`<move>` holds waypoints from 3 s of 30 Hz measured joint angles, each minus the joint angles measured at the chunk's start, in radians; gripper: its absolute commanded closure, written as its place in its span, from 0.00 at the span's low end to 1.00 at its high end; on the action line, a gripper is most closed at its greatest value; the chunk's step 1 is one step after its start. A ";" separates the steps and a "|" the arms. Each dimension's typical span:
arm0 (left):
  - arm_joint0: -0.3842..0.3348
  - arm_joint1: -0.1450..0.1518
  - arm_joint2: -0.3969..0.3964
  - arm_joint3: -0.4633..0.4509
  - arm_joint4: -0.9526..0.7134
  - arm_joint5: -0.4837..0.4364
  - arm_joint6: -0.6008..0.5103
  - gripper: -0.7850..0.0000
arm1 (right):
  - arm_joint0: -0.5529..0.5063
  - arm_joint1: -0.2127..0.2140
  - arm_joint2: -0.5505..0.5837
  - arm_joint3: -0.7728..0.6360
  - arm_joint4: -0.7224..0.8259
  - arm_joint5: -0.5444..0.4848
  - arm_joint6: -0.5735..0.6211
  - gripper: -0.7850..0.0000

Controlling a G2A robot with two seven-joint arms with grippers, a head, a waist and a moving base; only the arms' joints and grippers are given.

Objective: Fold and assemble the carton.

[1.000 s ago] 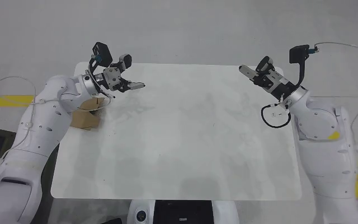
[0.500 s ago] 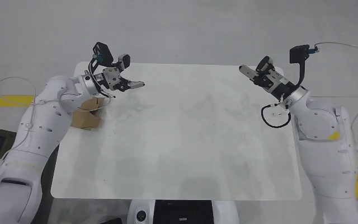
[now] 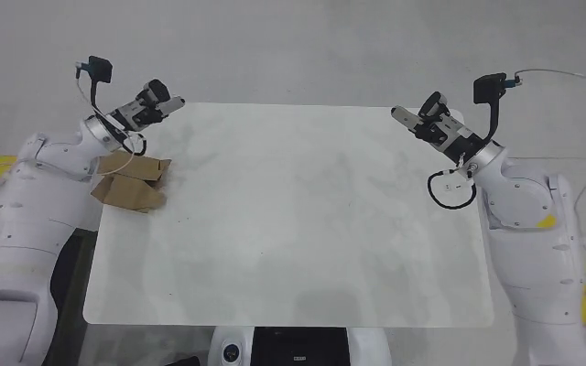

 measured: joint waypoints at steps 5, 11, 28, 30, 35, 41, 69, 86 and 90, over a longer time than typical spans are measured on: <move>-0.012 0.014 -0.051 0.073 -0.228 0.034 -0.157 0.00 | 0.000 0.000 0.000 0.000 0.000 0.000 0.000 0.00; -0.026 0.032 -0.113 0.181 -0.292 0.075 -0.202 0.00 | 0.000 0.000 0.000 0.000 0.000 0.000 0.000 0.00; -0.007 0.110 -0.257 0.403 -0.142 0.120 -0.120 0.00 | 0.000 0.000 0.000 0.000 0.000 0.000 0.000 0.00; 0.000 0.115 -0.264 0.422 -0.119 0.160 -0.087 0.00 | 0.000 0.000 0.000 0.000 0.000 0.000 0.000 0.00; 0.026 0.125 -0.277 0.462 -0.089 0.195 -0.065 0.00 | 0.000 0.000 0.000 0.000 0.000 0.000 0.000 0.00; 0.053 0.124 -0.263 0.485 -0.048 0.266 -0.083 0.00 | 0.000 0.000 0.000 0.000 0.000 0.000 0.000 0.00; 0.036 0.069 -0.212 0.539 -0.099 0.415 -0.338 1.00 | 0.000 0.000 0.000 0.000 0.000 0.000 0.000 0.00; 0.011 0.061 -0.258 0.516 -0.209 0.328 -0.373 1.00 | 0.000 0.000 0.000 0.000 0.000 0.000 0.000 0.00; -0.001 0.067 -0.286 0.475 -0.253 0.273 -0.388 1.00 | 0.000 0.000 0.000 0.000 0.000 0.000 0.000 0.00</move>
